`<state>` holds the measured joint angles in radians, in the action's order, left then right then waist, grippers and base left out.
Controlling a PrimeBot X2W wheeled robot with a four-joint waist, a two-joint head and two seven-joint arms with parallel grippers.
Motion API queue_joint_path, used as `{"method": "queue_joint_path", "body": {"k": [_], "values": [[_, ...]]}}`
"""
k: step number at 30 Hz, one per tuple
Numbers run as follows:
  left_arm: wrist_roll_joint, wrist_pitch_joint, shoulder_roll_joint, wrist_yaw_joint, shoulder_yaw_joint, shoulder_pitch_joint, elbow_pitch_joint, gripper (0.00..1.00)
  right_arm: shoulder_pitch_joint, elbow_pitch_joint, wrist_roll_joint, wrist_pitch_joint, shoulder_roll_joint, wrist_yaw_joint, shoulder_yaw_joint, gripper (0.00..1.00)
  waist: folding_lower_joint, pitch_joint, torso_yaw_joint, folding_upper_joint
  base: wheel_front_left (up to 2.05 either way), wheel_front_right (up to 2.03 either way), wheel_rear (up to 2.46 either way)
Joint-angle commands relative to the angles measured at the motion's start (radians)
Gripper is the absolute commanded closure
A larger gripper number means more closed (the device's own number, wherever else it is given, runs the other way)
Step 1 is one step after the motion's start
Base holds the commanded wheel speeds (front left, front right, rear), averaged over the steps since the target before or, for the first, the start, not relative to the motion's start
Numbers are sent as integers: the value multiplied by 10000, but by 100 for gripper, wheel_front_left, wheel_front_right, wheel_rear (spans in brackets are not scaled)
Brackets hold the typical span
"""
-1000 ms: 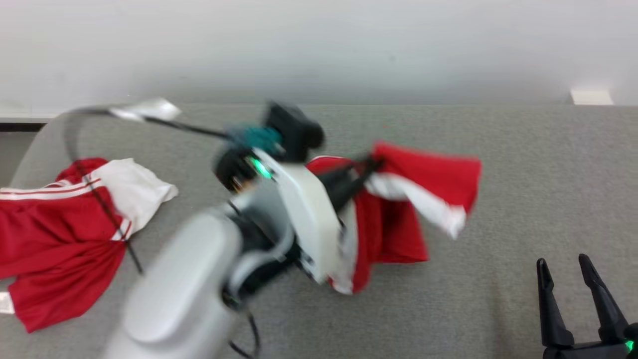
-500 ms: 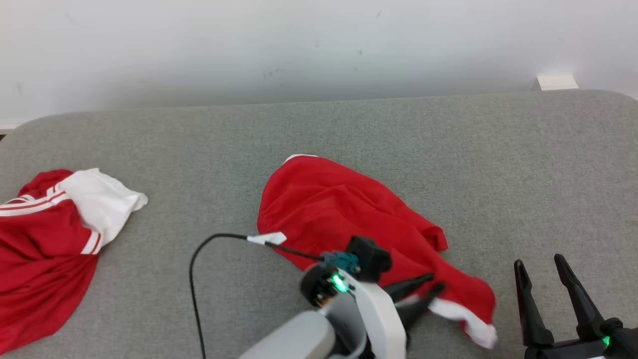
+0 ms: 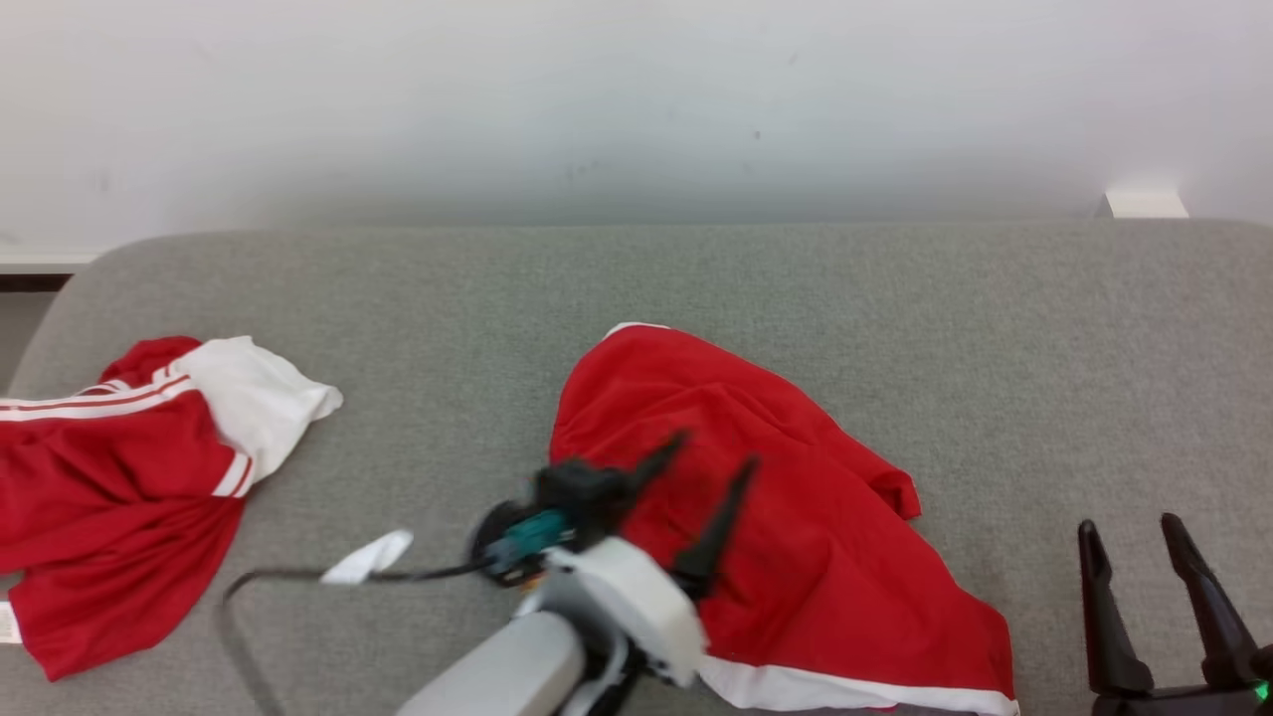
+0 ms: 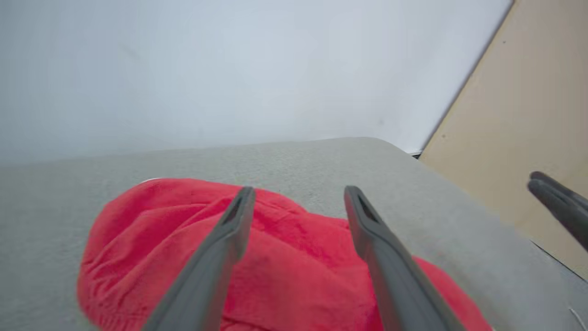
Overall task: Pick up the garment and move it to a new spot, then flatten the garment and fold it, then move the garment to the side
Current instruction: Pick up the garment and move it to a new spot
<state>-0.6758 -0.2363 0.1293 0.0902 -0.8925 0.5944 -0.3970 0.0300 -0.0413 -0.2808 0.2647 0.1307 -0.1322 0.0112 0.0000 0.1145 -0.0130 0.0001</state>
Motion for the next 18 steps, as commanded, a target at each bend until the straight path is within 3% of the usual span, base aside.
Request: {"method": "queue_joint_path", "body": {"k": [1,5,9,18], "values": [[225,-154,287,264,253,-418,85,0,159,39,112,-7,71,28,-165,0,0,-172,102,-1,0,0,0],[545,-285,933,1004,1265,-1491,611,0,392,44,222,-7,118,28,-548,0,0,-395,214,-1,0,0,0],[1189,-278,1260,1377,2438,-3028,1408,0,673,-48,290,-7,129,28,-797,0,0,-569,355,-1,0,0,0],[3059,-281,974,1475,4761,-5636,2778,0,1286,-254,378,-7,-19,28,-1228,0,0,-988,738,-1,0,0,0]]}}
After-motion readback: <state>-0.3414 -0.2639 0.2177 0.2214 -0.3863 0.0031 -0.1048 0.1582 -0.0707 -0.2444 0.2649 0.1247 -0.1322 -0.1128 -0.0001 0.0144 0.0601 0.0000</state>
